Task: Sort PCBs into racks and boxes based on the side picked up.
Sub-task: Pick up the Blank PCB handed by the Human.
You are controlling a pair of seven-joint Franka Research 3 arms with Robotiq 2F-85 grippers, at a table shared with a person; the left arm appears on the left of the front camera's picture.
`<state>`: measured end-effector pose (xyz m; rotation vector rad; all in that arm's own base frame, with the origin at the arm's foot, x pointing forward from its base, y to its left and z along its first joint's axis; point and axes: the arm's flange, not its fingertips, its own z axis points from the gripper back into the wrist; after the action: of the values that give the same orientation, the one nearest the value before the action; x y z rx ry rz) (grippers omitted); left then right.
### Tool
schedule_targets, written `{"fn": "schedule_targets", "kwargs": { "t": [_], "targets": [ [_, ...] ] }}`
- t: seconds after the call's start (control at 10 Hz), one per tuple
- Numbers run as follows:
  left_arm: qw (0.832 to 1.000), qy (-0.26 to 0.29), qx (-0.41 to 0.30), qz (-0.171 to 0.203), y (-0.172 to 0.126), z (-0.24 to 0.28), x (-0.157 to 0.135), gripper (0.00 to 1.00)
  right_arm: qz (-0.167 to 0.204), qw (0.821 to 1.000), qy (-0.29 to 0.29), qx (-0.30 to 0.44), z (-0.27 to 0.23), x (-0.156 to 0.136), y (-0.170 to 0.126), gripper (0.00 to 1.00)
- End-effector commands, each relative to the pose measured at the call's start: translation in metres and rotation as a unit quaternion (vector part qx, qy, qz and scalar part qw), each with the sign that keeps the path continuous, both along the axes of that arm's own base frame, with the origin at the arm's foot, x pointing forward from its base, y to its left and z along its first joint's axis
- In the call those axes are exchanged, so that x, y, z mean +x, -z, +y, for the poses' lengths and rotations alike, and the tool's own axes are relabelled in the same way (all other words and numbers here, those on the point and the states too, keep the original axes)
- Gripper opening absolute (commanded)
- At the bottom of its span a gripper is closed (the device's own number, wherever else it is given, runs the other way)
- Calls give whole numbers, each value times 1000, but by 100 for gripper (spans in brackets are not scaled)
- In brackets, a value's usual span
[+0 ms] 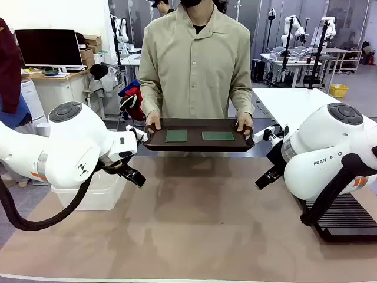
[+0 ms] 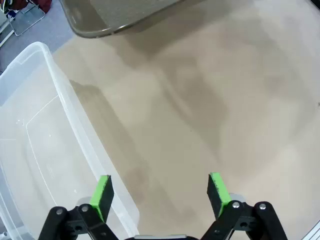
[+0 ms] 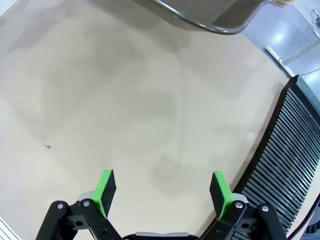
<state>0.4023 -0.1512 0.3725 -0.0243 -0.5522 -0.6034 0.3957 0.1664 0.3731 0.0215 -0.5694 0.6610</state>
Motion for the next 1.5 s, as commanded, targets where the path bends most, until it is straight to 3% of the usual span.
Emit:
{"fn": "schedule_targets", "kwargs": {
  "t": [0.0, 1.3, 1.4],
  "targets": [
    [1000, 0, 0, 0, 0, 0, 0, 100, 0, 1000, 0, 0, 0, 0, 0, 100],
    [1000, 0, 0, 0, 0, 0, 0, 100, 0, 1000, 0, 0, 0, 0, 0, 100],
    [998, 45, 19, 34, -14, 2, -4, 100, 6, 1000, -5, -3, 7, -15, -7, 100]
  ]
}}
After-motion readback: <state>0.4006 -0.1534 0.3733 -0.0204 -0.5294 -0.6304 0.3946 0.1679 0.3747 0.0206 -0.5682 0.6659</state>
